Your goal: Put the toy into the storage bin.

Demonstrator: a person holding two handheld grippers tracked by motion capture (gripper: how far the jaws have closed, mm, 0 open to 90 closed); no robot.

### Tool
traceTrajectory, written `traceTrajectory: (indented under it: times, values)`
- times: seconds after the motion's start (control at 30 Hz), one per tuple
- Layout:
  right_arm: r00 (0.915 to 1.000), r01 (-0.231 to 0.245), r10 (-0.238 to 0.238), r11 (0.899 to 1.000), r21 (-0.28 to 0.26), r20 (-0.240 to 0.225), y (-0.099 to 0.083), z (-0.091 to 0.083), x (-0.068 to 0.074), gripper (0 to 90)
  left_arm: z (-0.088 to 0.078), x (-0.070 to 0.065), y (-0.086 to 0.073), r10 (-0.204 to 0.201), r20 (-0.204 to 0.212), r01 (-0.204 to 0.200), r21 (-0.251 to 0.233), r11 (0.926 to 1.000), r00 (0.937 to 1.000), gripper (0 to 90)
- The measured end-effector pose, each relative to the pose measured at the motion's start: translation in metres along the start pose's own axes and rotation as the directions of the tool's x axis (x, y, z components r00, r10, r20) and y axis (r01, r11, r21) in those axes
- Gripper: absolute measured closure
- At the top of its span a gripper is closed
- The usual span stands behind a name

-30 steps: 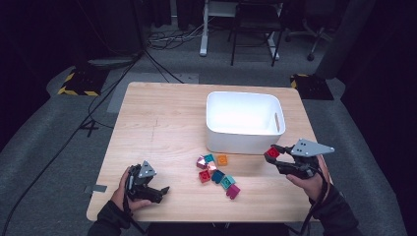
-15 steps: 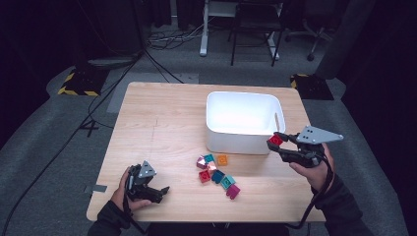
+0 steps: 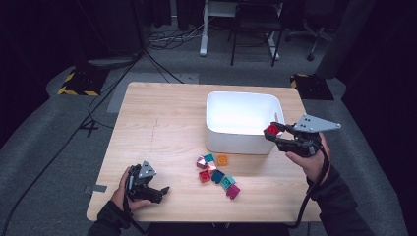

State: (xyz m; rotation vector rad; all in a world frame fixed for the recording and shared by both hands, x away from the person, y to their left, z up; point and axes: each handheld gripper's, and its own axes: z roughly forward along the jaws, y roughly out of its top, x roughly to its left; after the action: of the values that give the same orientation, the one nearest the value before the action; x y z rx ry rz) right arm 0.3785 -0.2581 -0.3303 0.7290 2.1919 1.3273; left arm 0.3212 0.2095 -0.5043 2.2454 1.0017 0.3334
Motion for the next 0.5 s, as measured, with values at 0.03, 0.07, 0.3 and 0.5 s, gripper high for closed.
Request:
traceTrajectory:
  times: [0.03, 0.07, 0.3, 0.5]
  values:
    - [1.0, -0.003, 0.003, 1.0, -0.003, 0.003, 0.001, 0.0, -0.001, 57.0, 0.0, 0.0, 0.0, 0.0, 0.0, 0.0, 0.0, 1.0, 1.0, 0.4]
    - [1.0, -0.003, 0.003, 1.0, -0.003, 0.003, 0.001, 0.0, -0.001, 57.0, 0.0, 0.0, 0.0, 0.0, 0.0, 0.0, 0.0, 1.0, 1.0, 0.4]
    - [0.9999, -0.012, 0.012, 1.0, 0.001, 0.009, 0.009, 0.009, -0.005, 57.8, 0.0, 0.0, 0.0, 0.0, 0.0, 0.0, 0.0, 1.0, 1.0, 0.5]
    - [0.9998, -0.01, 0.01, 1.0, 0.011, 0.018, 0.011, 0.02, -0.009, 58.4, 0.0, 0.0, 0.0, 0.0, 0.0, 0.0, 0.0, 1.0, 1.0, 0.4]
